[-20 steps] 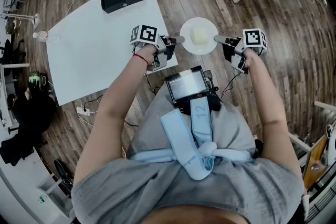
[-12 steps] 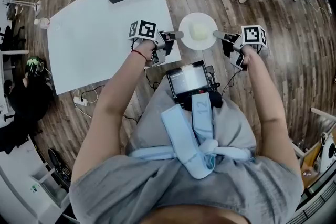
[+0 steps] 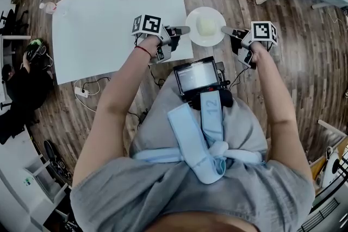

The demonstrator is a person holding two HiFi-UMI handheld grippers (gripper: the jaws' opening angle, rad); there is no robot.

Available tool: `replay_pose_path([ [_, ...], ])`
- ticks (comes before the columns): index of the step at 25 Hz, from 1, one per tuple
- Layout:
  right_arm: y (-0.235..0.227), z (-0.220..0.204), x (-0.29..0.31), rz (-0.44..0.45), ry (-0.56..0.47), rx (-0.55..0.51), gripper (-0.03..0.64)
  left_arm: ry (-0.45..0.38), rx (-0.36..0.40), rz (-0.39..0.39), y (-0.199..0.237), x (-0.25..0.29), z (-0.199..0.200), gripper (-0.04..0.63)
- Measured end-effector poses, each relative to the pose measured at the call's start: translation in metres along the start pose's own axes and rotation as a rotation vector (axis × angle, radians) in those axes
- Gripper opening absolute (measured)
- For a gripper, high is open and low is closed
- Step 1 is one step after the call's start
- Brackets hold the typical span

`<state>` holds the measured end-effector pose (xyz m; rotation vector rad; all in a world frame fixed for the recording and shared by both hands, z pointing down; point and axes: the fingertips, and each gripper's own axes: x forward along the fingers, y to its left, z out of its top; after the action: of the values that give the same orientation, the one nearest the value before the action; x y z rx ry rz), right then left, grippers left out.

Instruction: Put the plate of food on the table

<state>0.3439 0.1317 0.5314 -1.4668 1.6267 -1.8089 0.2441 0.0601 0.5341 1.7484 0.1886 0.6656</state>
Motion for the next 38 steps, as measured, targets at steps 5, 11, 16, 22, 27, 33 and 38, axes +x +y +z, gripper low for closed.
replay_pose_path([
  [5,0.000,-0.001,0.000,-0.014,0.002,-0.012,0.040,-0.008,-0.002,0.000,0.001,-0.002,-0.001,0.032],
  [11,0.001,0.000,0.003,-0.009,0.009,-0.013,0.040,-0.016,-0.003,-0.003,0.001,-0.004,-0.001,0.031],
  [16,0.003,0.002,0.006,-0.014,0.023,-0.024,0.040,-0.038,-0.005,-0.002,0.001,-0.006,0.001,0.032],
  [22,0.007,0.005,0.016,-0.015,0.045,-0.053,0.040,-0.078,-0.005,0.013,0.005,-0.013,0.003,0.032],
  [27,0.014,0.003,0.026,-0.011,0.072,-0.084,0.040,-0.116,-0.004,0.037,0.009,-0.025,0.002,0.032],
  [33,0.020,0.001,0.038,0.001,0.124,-0.110,0.040,-0.169,-0.024,0.054,0.011,-0.036,-0.001,0.032],
  [38,0.026,-0.002,0.052,0.012,0.172,-0.129,0.040,-0.219,-0.051,0.069,0.017,-0.050,-0.004,0.032],
])
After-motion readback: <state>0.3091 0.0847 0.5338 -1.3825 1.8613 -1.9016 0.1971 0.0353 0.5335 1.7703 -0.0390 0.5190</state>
